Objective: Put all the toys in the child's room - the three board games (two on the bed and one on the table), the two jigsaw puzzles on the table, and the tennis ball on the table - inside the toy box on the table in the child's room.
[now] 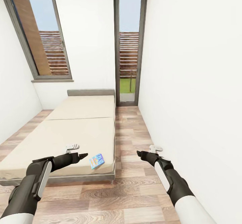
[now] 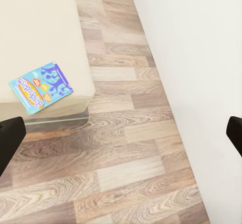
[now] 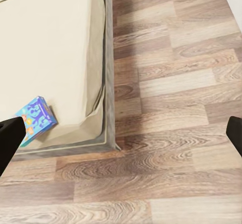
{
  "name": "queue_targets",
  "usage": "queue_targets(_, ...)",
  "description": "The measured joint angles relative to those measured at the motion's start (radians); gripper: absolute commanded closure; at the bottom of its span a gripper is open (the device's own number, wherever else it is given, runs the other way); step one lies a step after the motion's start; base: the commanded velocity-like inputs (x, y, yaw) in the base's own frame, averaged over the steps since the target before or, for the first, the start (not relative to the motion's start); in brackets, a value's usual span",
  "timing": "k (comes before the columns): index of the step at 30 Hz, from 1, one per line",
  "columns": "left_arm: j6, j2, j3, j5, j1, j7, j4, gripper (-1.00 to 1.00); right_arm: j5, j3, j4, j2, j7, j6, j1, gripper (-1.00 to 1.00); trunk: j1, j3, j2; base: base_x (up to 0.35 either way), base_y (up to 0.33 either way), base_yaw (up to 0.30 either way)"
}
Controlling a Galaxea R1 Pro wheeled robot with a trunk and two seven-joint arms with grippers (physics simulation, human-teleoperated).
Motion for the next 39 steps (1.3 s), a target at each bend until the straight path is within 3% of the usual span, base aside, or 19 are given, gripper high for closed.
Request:
queue_targets(8, 0.005, -0.005, 0.004, 0.007, -0.001, -0.008, 0.000, -1.00, -0.002, 0.000, -0.023, 0.000, 0.005, 0.008, 0.000, -1.00, 0.031, -0.025, -0.056, 0.000, 0.000, 0.000)
queue_targets(14, 0.047, -0.004, 0.009, 0.035, -0.003, -0.015, 0.000, -1.00, -0.006, 0.001, -0.133, -0.001, 0.022, 0.031, 0.026, -1.00, 0.054, -0.044, -0.098, 0.000, 0.000, 0.000)
queue_targets(17, 0.066, -0.002, 0.009, 0.060, -0.003, -0.018, 0.000, -1.00, -0.007, 0.002, -0.214, 0.000, 0.024, 0.062, 0.058, -1.00, 0.065, -0.053, -0.119, 0.000, 0.000, 0.000)
queue_targets(24, 0.115, 0.002, 0.009, 0.159, -0.003, -0.016, 0.003, -1.00, -0.008, 0.002, -0.485, 0.001, 0.025, 0.162, 0.163, -1.00, 0.092, -0.075, -0.168, 0.000, 0.000, 0.000)
queue_targets(27, 0.138, 0.003, 0.009, 0.195, -0.003, -0.014, 0.004, -1.00, -0.011, 0.002, -0.557, 0.001, 0.026, 0.193, 0.190, -1.00, 0.104, -0.085, -0.189, 0.000, 0.000, 0.000)
queue_targets(30, 0.157, 0.005, 0.011, 0.243, -0.003, -0.012, 0.005, -1.00, -0.031, -0.003, -0.610, 0.002, 0.026, 0.224, 0.207, -1.00, 0.115, -0.094, -0.210, 0.000, 0.000, 0.000)
queue_targets(34, 0.179, 0.007, 0.034, 0.327, -0.003, -0.011, 0.011, -1.00, -0.127, -0.044, -0.645, 0.001, 0.026, 0.245, 0.217, -1.00, 0.130, -0.107, -0.238, 0.000, 0.000, 0.000)
queue_targets(39, 0.191, 0.009, 0.077, 0.368, -0.003, -0.010, 0.014, -1.00, -0.217, -0.090, -0.650, 0.000, 0.022, 0.238, 0.223, -1.00, 0.150, -0.122, -0.273, 0.000, 0.000, 0.000)
